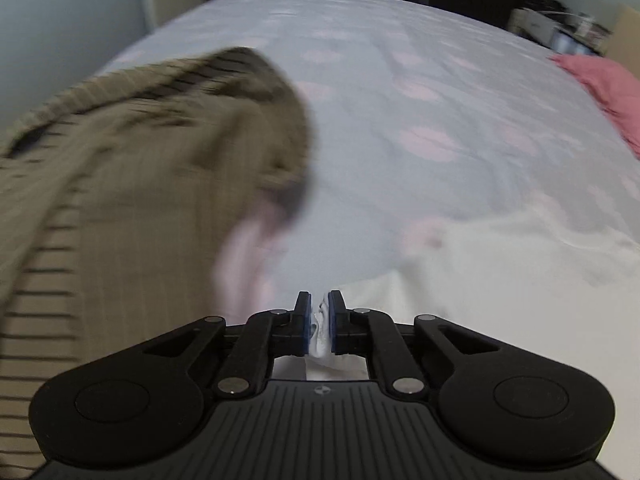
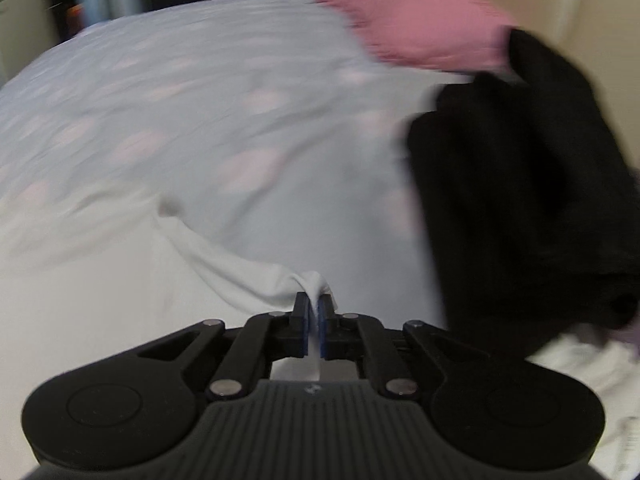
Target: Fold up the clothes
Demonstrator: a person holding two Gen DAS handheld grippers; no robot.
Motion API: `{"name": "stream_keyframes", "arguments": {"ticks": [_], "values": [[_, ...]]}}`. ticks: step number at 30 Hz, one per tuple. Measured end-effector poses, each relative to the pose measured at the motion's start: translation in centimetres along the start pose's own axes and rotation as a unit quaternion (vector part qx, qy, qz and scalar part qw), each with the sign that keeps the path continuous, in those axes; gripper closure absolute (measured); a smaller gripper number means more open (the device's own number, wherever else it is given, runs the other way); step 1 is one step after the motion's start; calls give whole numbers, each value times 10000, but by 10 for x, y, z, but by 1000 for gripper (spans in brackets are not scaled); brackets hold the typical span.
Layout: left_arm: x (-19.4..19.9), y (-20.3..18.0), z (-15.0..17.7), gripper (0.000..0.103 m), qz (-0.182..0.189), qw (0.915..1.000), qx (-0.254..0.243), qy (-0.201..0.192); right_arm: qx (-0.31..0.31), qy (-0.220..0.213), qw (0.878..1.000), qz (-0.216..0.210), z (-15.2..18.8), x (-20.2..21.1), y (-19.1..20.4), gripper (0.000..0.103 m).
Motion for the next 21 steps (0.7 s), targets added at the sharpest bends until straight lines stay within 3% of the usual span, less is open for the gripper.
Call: {"name": "stream_keyframes", "arguments": {"ticks": [3,8,10,16,21], "values": [[0,22,1,97,-166,9997,148,-21,-145,-14,9998,105,-4,-6,-16,97],[-3,18,4,92,-441,9989,-127,-112,57,65,9999,141,3,-18,-13,91],[0,14,2,86,-345,9992,-166,-123,69,-25,9997,237,2,-15,-15,76],[28,4,4,72,-330,9991,-159,-226,47,-229,9997,120,1,14,-21,70],[64,-25,26,64,125,9987,-422,-258,241,-228,9991,-270,18,40,-5,65]]}}
Point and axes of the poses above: each gripper's, at about its wrist camera, not at the fingertips, and x roughly against the way its jaws point, y to its left, z to its underside, the point moved 9 cm from there along -x, roughly the way its jaws point, and after that the axes turned 4 degrees about z, right-handed, at the moved point
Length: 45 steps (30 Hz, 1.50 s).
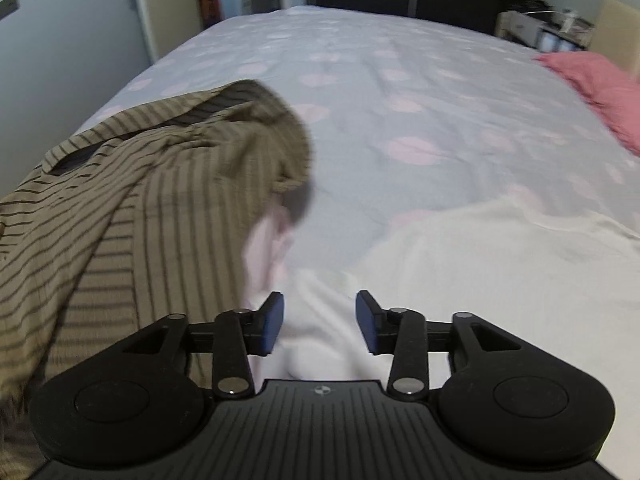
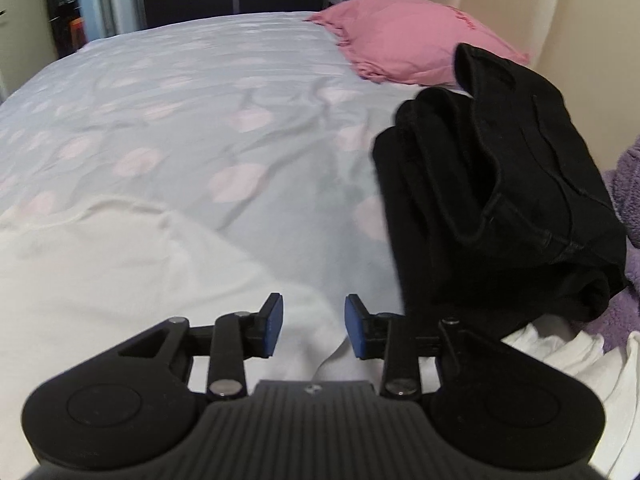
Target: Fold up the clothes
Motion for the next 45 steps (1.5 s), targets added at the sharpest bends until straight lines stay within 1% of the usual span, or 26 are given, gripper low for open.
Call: {"name": "stream_keyframes", "arguments": {"ticks": [3,5,8,11,14,16,19,21,23,25,27,29,30,34,38,39,40,43,45], "values": [[25,-27,18,62,318,9993,-182,-120,145,11,9997,-216,16,17,14,64],[40,-46,33,62,552,9979,-315,-131,209,43,9991,-356,29,28,22,63],[60,-72,56,62,825,9953,-480,-169,236,160,9976,-629,55,44,28,63],[74,-95,80,62,1066,9922,-645,-78,249,468,9943,-923,91,61,32,63],[83,-122,102,62,1287,9872,-941,70,331,915,9888,-1130,135,77,34,63],[85,-135,112,62,1398,9834,-1147,125,360,1168,9850,-1215,162,89,34,63],[91,-157,128,62,1500,9779,-1435,234,305,1458,9800,-1321,196,105,30,63],[91,-170,135,62,1528,9749,-1589,315,235,1566,9772,-1412,214,117,27,63],[95,-184,144,62,1623,9711,-1724,311,212,1648,9745,-1508,231,130,27,64],[97,-192,153,61,1738,9685,-1751,322,282,1682,9727,-1575,246,139,28,65],[96,-199,164,61,1810,9666,-1761,440,397,1714,9714,-1594,261,145,30,65],[97,-207,175,61,1876,9635,-1823,567,475,1807,9683,-1656,273,144,32,69],[101,-212,179,61,1937,9611,-1887,557,505,1858,9665,-1698,279,142,34,70],[109,-226,196,61,2124,9538,-2037,599,614,2018,9572,-1980,290,141,49,70],[111,-234,210,61,2130,9494,-2210,664,905,2263,9509,-1907,305,134,59,70],[111,-236,213,61,2121,9485,-2257,668,915,2311,9491,-1933,308,133,61,78],[111,-238,214,61,2119,9477,-2291,672,921,2346,9476,-1964,310,133,64,97],[112,-239,218,61,2142,9452,-2370,677,1102,2301,9438,-2101,307,141,75,99],[112,-239,219,61,2135,9447,-2395,683,1203,2238,9396,-2294,299,152,87,99]]}}
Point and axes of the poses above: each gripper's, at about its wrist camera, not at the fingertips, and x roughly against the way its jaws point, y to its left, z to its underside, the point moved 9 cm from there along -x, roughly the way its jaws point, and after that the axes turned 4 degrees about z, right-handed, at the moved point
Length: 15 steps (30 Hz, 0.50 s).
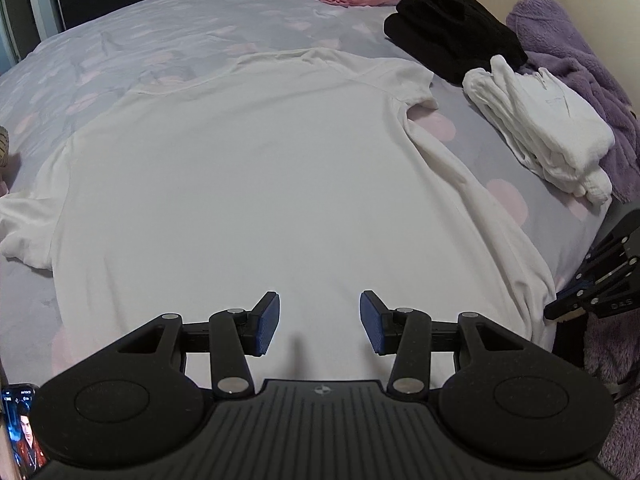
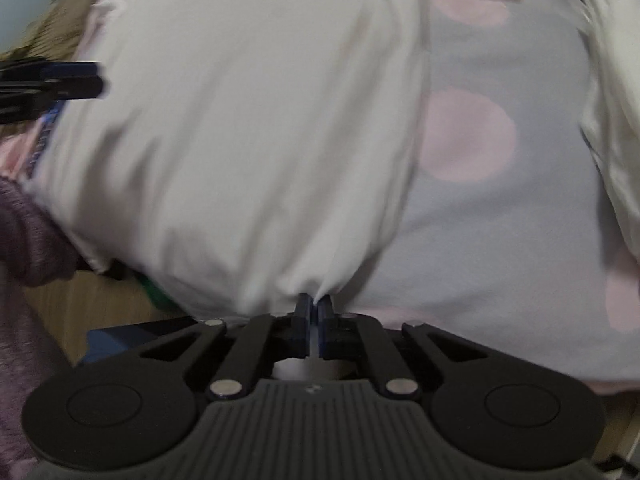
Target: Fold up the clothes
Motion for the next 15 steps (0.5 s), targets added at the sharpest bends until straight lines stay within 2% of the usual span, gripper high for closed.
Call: {"name": "stream_keyframes", "arguments": {"ticks": [5,8,9,10,15], "values": [[-3,4,3,61,-13,10000,84,28,478,-179,9977,-449,-25,8,47,94],[-3,9,6,61,-35,9999,128,30,453,-186,9958,-770,-37,7,63,84],[-3,10,7,61,-47,9999,147,33,372,-159,9951,-905,-39,7,66,78],[-4,12,8,61,-55,9998,181,40,302,-133,9943,-1011,-41,8,68,77],[-6,17,12,61,-60,9995,283,91,326,-198,9956,-857,-46,17,64,76]]}}
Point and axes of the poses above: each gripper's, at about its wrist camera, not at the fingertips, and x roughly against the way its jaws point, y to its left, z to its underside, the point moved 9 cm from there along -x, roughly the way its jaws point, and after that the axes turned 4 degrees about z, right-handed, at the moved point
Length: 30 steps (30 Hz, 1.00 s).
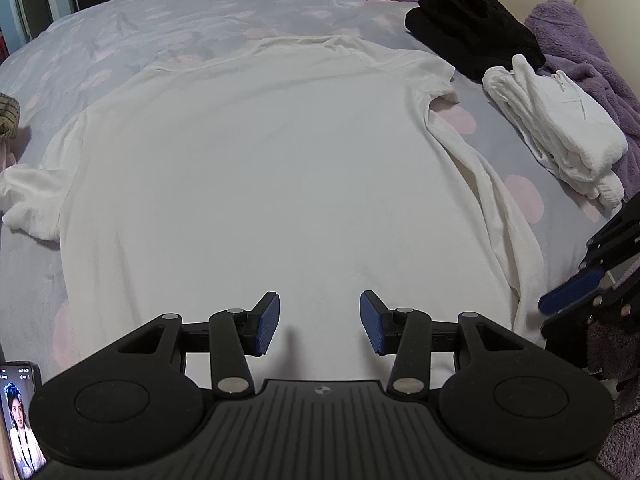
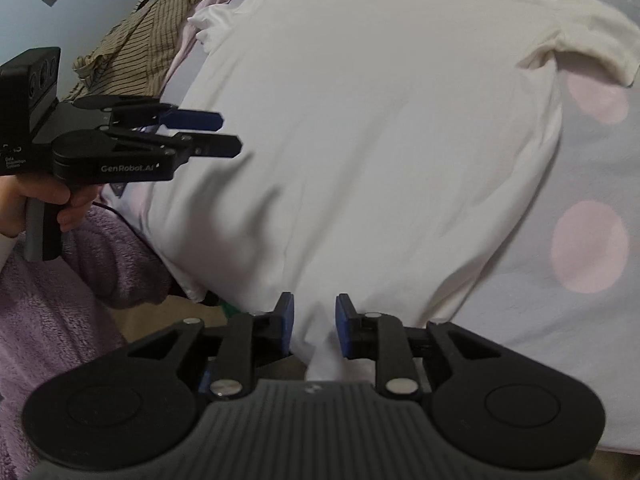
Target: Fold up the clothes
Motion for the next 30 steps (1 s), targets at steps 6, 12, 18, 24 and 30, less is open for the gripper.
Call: {"name": "stream_keyframes", "arguments": {"ticks": [6,12,18,24,30], "values": [[2,-1,2,61,-31,9999,-95,8,-243,316,9989,226,21,-6,-24,76],[2,-3,4,61,-10,9999,-148,27,-438,901,9946,280,58,-30,-41,76],[2,-4,3,61,-39,9999,-123,-5,-739,1103,9911,-10,65,-48,-45,75],[1,-2,5,60,-110,9999,-95,8,-756,1177,9901,-131,63,-59,-43,68],[2,3,6,60,-179,9998,-82,-17,-816,1319,9876,-249,67,-68,-43,79]]}}
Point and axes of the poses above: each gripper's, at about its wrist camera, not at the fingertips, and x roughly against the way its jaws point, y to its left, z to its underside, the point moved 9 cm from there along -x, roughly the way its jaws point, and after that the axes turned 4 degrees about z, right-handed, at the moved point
